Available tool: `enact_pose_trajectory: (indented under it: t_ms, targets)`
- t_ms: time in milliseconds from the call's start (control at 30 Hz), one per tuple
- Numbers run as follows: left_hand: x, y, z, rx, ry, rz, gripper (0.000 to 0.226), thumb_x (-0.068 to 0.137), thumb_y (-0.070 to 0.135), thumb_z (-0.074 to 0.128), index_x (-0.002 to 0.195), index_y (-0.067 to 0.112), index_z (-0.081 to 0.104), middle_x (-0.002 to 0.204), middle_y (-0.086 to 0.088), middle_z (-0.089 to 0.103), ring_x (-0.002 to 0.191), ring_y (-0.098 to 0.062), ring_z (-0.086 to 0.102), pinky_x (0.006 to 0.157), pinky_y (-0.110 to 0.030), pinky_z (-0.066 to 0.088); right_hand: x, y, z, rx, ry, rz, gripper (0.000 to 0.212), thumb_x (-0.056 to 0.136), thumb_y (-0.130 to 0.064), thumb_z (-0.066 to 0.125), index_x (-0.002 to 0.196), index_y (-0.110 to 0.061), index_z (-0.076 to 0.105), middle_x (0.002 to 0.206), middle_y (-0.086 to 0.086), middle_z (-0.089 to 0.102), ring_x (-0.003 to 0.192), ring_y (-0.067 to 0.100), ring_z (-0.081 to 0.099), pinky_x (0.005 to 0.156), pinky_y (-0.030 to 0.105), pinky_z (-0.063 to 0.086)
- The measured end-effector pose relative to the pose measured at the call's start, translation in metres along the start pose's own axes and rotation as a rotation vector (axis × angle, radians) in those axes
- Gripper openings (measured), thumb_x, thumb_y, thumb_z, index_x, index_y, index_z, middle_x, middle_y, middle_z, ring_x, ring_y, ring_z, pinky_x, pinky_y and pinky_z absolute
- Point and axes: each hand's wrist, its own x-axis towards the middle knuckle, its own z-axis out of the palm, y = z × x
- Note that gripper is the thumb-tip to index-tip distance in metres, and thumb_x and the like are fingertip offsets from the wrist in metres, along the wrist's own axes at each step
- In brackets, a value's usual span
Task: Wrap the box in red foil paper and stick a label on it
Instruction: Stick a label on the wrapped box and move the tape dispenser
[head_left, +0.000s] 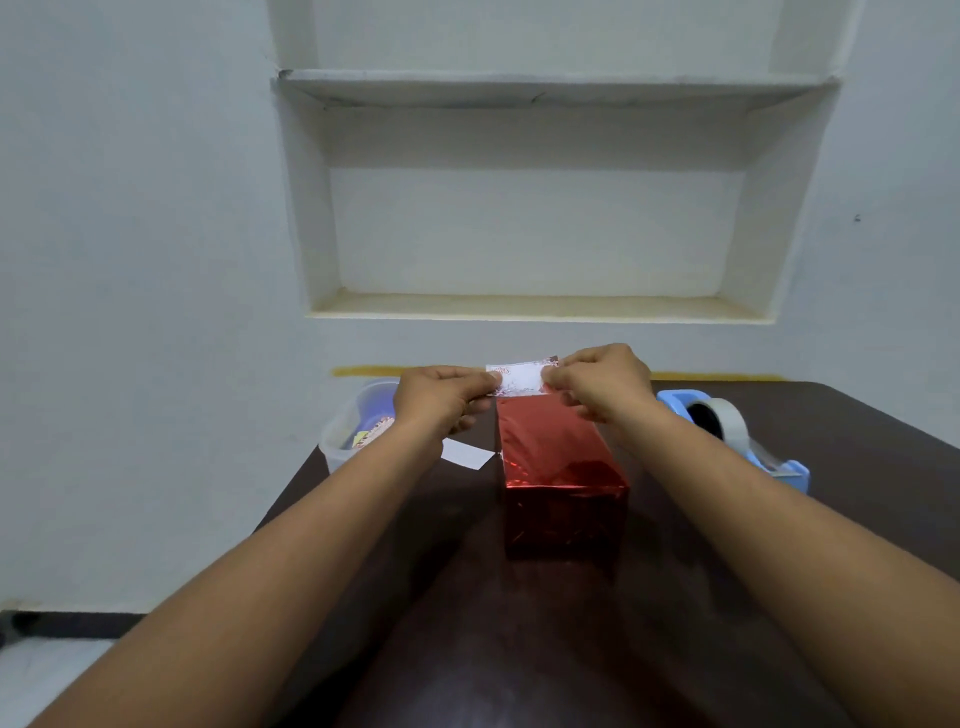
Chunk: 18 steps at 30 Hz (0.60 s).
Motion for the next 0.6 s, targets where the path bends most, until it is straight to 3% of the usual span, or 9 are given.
enact_pose_trajectory:
  t_ms: [100,233,333,433,600]
  targets:
    - [0.005,0.002,0.013,0.050,0.046,-0.051,0.015,0.074,0.018,0.091,0.082,0.012,0.079,0.079,-0.005,0.079,0.060,-0.012,0.067,0.051,-0.023,0.042,0.011,0.003,-0.004,0.001,0.003,0.094,0.014,0.070,-0.015,0.082,0.081,-0.006,0.080,0.067,0.010,0.069,0.056,0.022,0.052,0.050,0.028,0.041]
    - [0.015,0.002,0.025,0.132,0.101,-0.119,0.016,0.064,0.020,0.093,0.068,0.016,0.078,0.065,-0.003,0.069,0.059,-0.020,0.051,0.048,-0.021,0.037,0.022,0.010,-0.002,-0.105,0.054,0.109,0.024,0.065,-0.019,0.083,0.086,-0.007,0.081,0.056,0.003,0.062,0.057,0.023,0.051,0.059,0.032,0.042]
    - [0.022,0.002,0.031,0.227,0.108,-0.154,0.023,0.057,0.022,0.093,0.069,0.008,0.079,0.060,-0.005,0.067,0.053,-0.021,0.049,0.052,-0.024,0.037,0.026,0.013,-0.003,-0.205,0.073,0.088,0.021,0.063,-0.028,0.089,0.079,-0.017,0.079,0.072,0.000,0.069,0.069,0.021,0.062,0.061,0.027,0.048]
    - [0.026,0.001,0.035,0.325,0.125,-0.150,0.035,0.051,0.026,0.094,0.075,0.004,0.080,0.051,-0.003,0.062,0.041,-0.019,0.044,0.051,-0.025,0.039,0.030,0.018,-0.003,-0.252,0.089,0.092,0.034,0.061,-0.032,0.091,0.085,-0.015,0.074,0.086,0.001,0.070,0.077,0.018,0.063,0.062,0.027,0.051]
    - [0.035,-0.005,0.039,0.399,0.117,-0.160,0.036,0.049,0.028,0.096,0.070,0.006,0.078,0.052,-0.002,0.063,0.041,-0.018,0.044,0.049,-0.023,0.040,0.036,0.027,-0.003,-0.271,0.111,0.087,0.032,0.057,-0.031,0.092,0.075,-0.014,0.071,0.077,0.002,0.072,0.076,0.020,0.069,0.068,0.033,0.061]
